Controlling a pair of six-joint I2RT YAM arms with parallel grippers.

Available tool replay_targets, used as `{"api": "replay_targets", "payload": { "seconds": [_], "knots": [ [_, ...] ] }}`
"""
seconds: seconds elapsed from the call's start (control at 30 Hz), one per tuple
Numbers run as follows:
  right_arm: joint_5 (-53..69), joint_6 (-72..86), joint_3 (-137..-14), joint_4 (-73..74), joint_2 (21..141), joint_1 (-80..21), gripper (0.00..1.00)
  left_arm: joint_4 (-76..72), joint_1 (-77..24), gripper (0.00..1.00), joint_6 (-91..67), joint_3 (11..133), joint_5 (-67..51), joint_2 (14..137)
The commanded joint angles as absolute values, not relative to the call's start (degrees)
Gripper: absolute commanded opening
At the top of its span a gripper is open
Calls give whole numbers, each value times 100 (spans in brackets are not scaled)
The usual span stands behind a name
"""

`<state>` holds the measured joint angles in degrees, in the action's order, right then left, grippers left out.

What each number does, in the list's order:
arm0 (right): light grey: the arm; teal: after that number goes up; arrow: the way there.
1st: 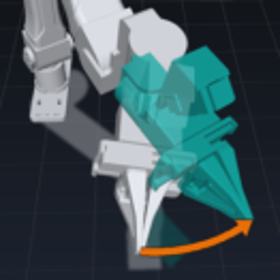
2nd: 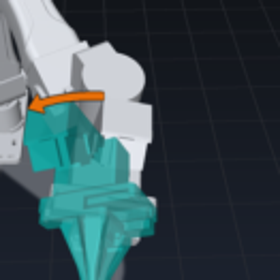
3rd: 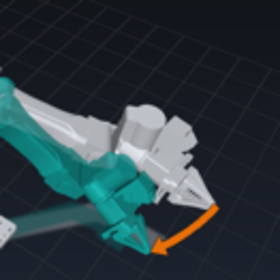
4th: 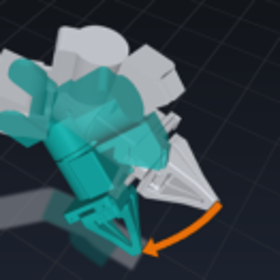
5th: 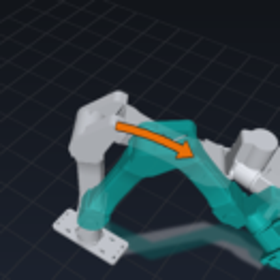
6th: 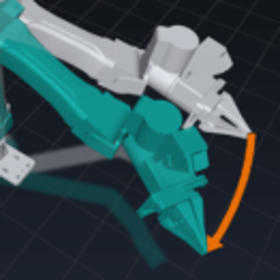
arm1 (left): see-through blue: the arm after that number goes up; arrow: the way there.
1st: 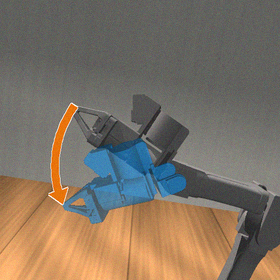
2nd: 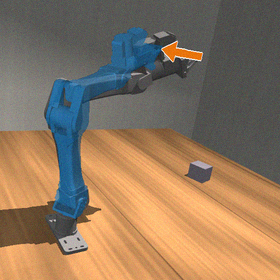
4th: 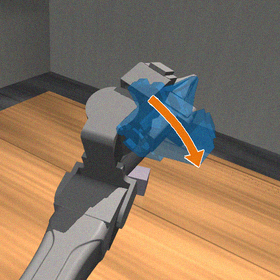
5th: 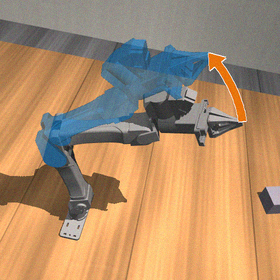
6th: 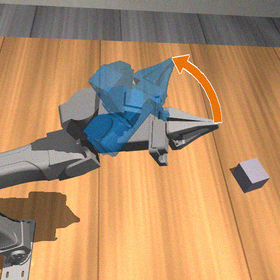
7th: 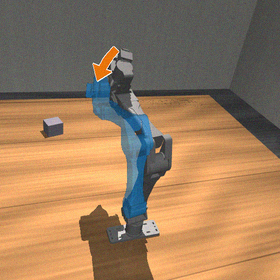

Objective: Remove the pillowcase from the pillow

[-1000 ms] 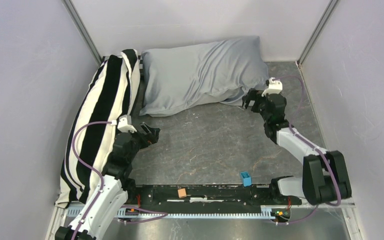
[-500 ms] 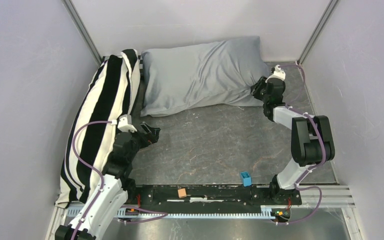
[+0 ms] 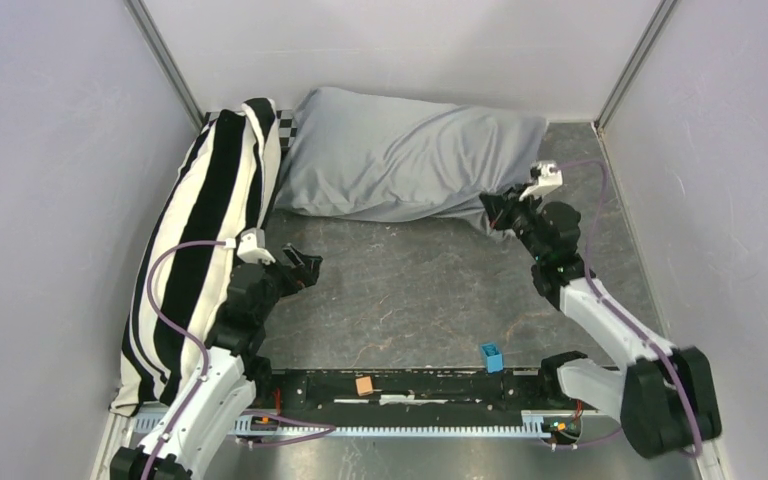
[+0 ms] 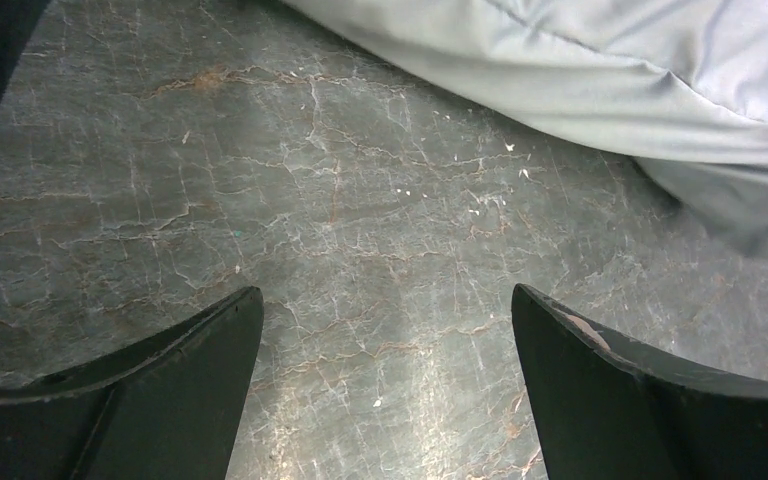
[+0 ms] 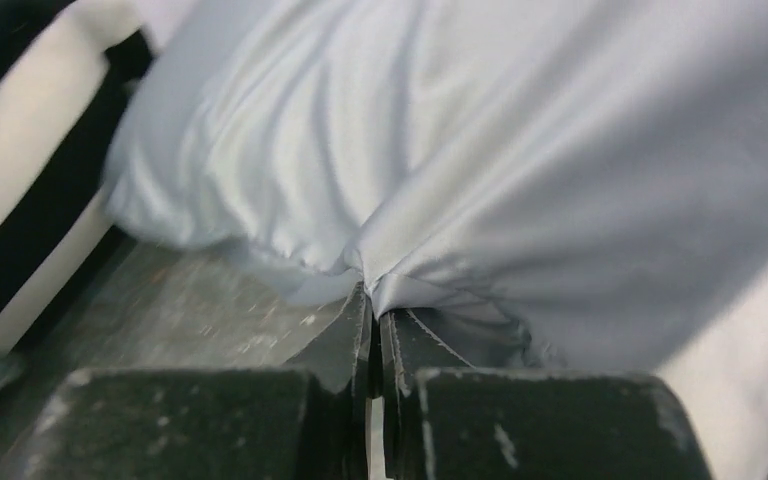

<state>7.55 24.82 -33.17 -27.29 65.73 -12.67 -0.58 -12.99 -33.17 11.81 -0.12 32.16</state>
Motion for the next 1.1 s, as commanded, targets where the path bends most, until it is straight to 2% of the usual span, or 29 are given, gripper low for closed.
{"api": "replay_targets", "payload": {
  "seconds": [0.0,0.1,0.17,0.2,0.23,0.33,0.37,0.53,0.67,0.77,0.87,1.07],
  "knots": [
    [1689,2000,-2829,-2527,5712,-1831,4,-285,-1284,100,-3331,1160,-167,3227],
    [3280,1326,-3029,-2154,5664,-2405,11,-298,-1284,99,-3332,1152,-215,3230],
    [3598,970,-3209,-1525,5588,-2644,38,-314,-1286,99,-3318,1151,-269,3237],
    [3394,838,-3277,-1126,5471,-2662,60,-339,-1287,99,-3306,1145,-342,3245],
    [2886,759,-3326,-777,5303,-2663,72,-378,-1292,99,-3267,1143,-439,3255],
    [980,799,-3427,223,4802,-2663,93,-658,-1300,96,-3149,1112,-1002,3334],
    [606,864,-3387,381,4623,-2663,96,-736,-1328,94,-3134,1108,-1163,3373],
    [-276,1022,-3166,793,3814,-2661,96,-1068,-1792,93,-3006,1133,-1318,3564],
    [-1559,1220,-3052,1257,3277,-2654,98,-1247,-2273,94,-2871,1240,-1306,3855],
    [-2355,1587,-2886,1498,3048,-2646,98,-1241,-2675,99,-2786,1383,-1051,4131],
    [-2165,1834,-2789,1584,2984,-2632,98,-1239,-3306,100,-2893,1678,-881,4408],
    [-1722,1995,-2550,1360,2901,-2625,98,-549,-5268,100,-2629,2918,815,4941]
  ]
}}
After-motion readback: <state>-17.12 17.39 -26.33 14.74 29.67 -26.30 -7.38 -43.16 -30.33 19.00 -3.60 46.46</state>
